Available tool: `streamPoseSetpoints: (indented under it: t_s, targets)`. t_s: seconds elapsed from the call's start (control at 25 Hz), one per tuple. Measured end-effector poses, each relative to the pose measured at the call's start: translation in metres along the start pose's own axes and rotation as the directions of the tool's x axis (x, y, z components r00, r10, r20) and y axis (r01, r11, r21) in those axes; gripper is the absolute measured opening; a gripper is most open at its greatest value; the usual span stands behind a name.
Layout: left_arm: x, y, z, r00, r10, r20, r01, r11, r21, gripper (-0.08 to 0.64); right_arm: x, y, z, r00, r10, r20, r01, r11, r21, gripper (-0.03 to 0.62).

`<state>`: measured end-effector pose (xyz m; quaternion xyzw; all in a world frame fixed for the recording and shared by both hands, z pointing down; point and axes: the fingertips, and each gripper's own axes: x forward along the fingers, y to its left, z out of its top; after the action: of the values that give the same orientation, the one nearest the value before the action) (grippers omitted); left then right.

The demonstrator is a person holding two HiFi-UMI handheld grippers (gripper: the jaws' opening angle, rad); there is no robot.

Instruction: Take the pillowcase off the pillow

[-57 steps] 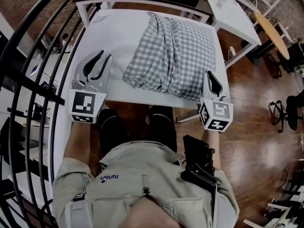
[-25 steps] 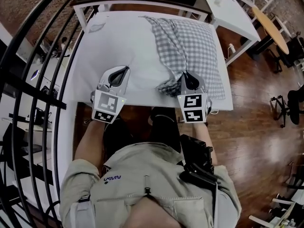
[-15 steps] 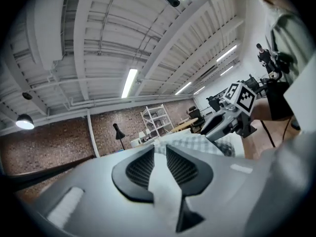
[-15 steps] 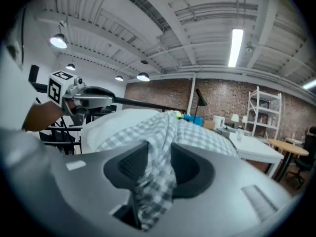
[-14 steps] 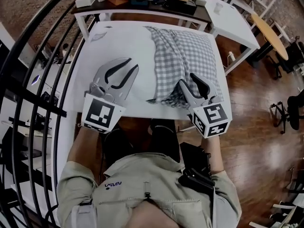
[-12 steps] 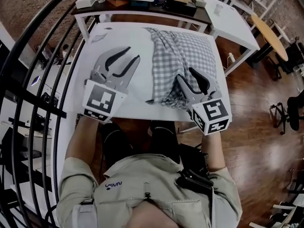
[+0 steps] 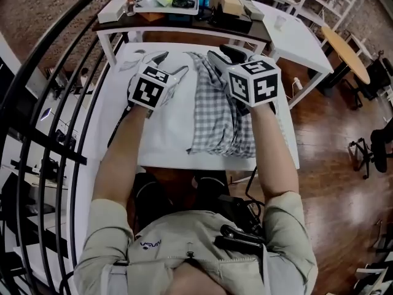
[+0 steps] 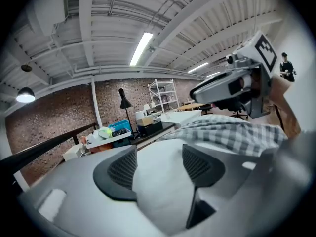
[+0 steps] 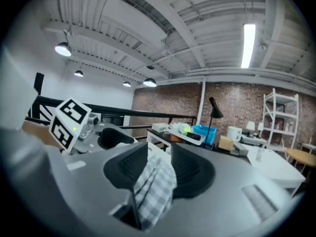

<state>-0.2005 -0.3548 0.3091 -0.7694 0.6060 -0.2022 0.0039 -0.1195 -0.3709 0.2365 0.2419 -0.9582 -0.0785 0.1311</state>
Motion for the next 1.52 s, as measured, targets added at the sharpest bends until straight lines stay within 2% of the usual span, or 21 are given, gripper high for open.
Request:
streamPoseSetpoints:
  t_s: [0.12, 0.24, 0.32, 0.4, 0.48, 0.56, 0.72, 0.8, 0.96, 1.04, 1.12, 1.24, 1.32, 1.44, 1.52]
  targets:
    - [0.002, -0.013, -0.009, 0.999, -0.011, -0.048, 0.012, 1.0, 0.017, 0.231, 0.044, 0.0, -0.013, 0.991, 0.013, -0.131, -0.018, 0.999, -0.039, 0.152]
    - [-0.001, -0.03, -0.021, 0.997, -0.027, -0.073, 0.032, 0.997, 0.063, 0.144, 0.068, -0.001, -0.054, 0.949, -0.02, -0.314, -0.013, 0.995, -0.104, 0.186]
    - [-0.004, -0.037, -0.028, 0.997, -0.025, -0.072, 0.032, 0.994, 0.101, 0.096, 0.073, 0.002, -0.075, 0.93, -0.018, -0.367, -0.025, 0.993, -0.111, 0.187]
    - [-0.005, -0.041, -0.033, 0.998, -0.009, -0.062, 0.017, 0.991, 0.132, 0.06, 0.076, 0.012, -0.079, 0.936, 0.006, -0.351, -0.047, 0.993, -0.109, 0.168]
    - [-0.006, -0.042, -0.036, 0.999, 0.021, -0.042, -0.014, 0.987, 0.159, 0.036, 0.076, 0.013, -0.08, 0.937, -0.018, -0.349, -0.037, 0.988, -0.148, 0.094]
    - [-0.012, -0.04, -0.032, 0.999, 0.051, -0.015, -0.047, 0.982, 0.181, 0.025, 0.074, 0.013, -0.079, 0.932, -0.044, -0.36, -0.026, 0.982, -0.186, 0.047]
    - [-0.034, -0.036, -0.013, 0.994, 0.09, 0.058, -0.099, 0.977, 0.19, 0.018, 0.062, -0.009, -0.055, 0.936, -0.156, -0.314, 0.056, 0.95, -0.306, 0.026]
    - [-0.048, -0.034, 0.003, 0.99, 0.096, 0.103, -0.114, 0.976, 0.188, 0.017, 0.052, -0.027, -0.047, 0.932, -0.212, -0.293, 0.108, 0.936, -0.334, 0.025]
    - [-0.075, -0.03, 0.028, 0.981, 0.097, 0.167, -0.127, 0.976, 0.178, 0.017, 0.036, -0.062, -0.048, 0.914, -0.282, -0.292, 0.187, 0.931, -0.312, 0.023]
    - [-0.082, -0.029, 0.029, 0.979, 0.093, 0.181, -0.122, 0.981, 0.154, 0.017, 0.025, -0.077, -0.062, 0.9, -0.29, -0.326, 0.212, 0.944, -0.253, 0.024]
    - [-0.084, -0.026, 0.022, 0.979, 0.093, 0.182, -0.118, 0.985, 0.129, 0.017, 0.016, -0.086, -0.076, 0.897, -0.276, -0.345, 0.223, 0.957, -0.186, 0.025]
    - [-0.08, -0.019, 0.002, 0.982, 0.099, 0.159, -0.115, 0.989, 0.092, 0.017, 0.016, -0.086, -0.089, 0.907, -0.253, -0.337, 0.216, 0.966, -0.144, 0.024]
    - [-0.071, -0.015, -0.016, 0.986, 0.104, 0.131, -0.115, 0.991, 0.073, 0.017, 0.019, -0.082, -0.109, 0.896, -0.247, -0.369, 0.219, 0.969, -0.118, 0.023]
    - [-0.058, -0.014, -0.04, 0.989, 0.108, 0.098, -0.113, 0.992, 0.049, 0.017, 0.024, -0.081, -0.119, 0.882, -0.286, -0.375, 0.236, 0.956, -0.174, 0.023]
    - [-0.051, -0.014, -0.051, 0.99, 0.112, 0.087, -0.117, 0.992, 0.055, 0.017, 0.029, -0.078, -0.12, 0.886, -0.296, -0.357, 0.236, 0.951, -0.202, 0.023]
